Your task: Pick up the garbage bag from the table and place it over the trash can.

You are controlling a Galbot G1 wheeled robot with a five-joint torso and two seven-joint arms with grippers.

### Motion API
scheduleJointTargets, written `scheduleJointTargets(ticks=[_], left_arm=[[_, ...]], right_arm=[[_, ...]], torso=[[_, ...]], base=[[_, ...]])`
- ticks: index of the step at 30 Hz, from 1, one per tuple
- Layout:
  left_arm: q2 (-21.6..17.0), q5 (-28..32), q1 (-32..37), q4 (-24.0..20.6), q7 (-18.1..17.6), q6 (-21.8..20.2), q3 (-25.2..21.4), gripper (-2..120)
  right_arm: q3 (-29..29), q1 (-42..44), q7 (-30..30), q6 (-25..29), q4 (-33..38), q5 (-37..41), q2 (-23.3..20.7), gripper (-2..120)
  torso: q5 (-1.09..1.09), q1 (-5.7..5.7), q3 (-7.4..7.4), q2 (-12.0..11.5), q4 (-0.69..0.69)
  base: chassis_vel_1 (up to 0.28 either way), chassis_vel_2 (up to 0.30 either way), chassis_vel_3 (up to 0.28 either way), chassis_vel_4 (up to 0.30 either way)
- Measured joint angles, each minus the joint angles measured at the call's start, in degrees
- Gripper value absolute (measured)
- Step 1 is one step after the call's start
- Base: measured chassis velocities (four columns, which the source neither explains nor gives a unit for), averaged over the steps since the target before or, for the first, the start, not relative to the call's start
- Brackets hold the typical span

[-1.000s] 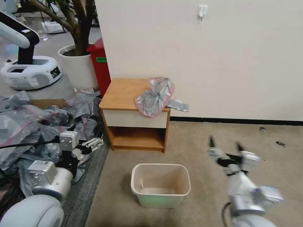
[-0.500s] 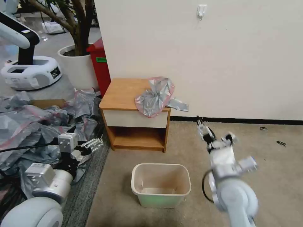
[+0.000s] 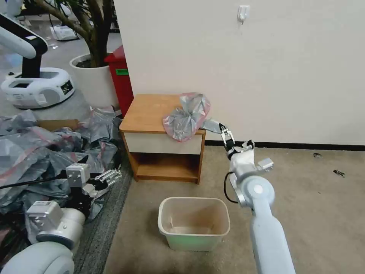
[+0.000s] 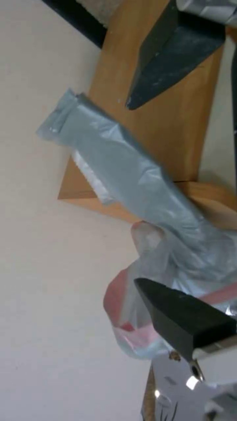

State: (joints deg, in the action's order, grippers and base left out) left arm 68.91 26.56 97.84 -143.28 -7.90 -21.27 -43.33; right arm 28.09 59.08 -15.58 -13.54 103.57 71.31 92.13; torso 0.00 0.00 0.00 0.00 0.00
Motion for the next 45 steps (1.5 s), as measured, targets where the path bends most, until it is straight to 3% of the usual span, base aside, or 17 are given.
scheduleJointTargets(ticks=[7,22,28,31,39,45], left_arm=[[0.94,-1.4,-0.2,0.03,0.32,0.18,0.55,100],[1.29,-1.51,-0.56,0.04,0.48,0.3,0.61,100],[1.4,-1.76,-0.59,0.04,0.51,0.62,0.71,100],[1.83,-3.77,-0.51,0.04,0.94,1.52,0.9,100],[2.38,-5.61,-0.89,0.04,1.88,2.29,1.41,100],[2.01,-5.06,-1.83,0.05,1.93,2.36,1.14,100]], right_arm=[[0.04,-5.83,1.2,0.0,-7.45,-0.64,0.02,89],[-0.07,-8.14,1.9,1.73,-11.07,-0.62,0.03,29],[-0.4,-7.85,1.23,2.11,-10.23,-0.62,0.01,12],[-1.06,-5.99,-0.47,2.35,-6.42,-0.01,0.01,0],[-5.65,4.22,-5.15,2.39,5.91,0.79,-0.81,0],[-11.53,18.31,-5.92,2.56,17.65,-2.42,-3.72,0]], torso=[[0.0,0.0,0.0,0.0,0.0],[0.0,0.0,0.0,0.0,0.0],[0.0,0.0,0.0,0.0,0.0],[0.0,0.0,0.0,0.0,0.01],[-0.01,0.0,-0.01,0.0,0.0],[0.0,0.0,-0.01,0.0,0.0]], base=[[0.0,0.0,0.0,0.0],[0.0,0.0,0.0,0.0],[0.0,0.0,0.0,0.0],[0.0,0.0,0.0,0.0],[0.0,0.0,0.0,0.0],[0.0,0.0,0.0,0.0]])
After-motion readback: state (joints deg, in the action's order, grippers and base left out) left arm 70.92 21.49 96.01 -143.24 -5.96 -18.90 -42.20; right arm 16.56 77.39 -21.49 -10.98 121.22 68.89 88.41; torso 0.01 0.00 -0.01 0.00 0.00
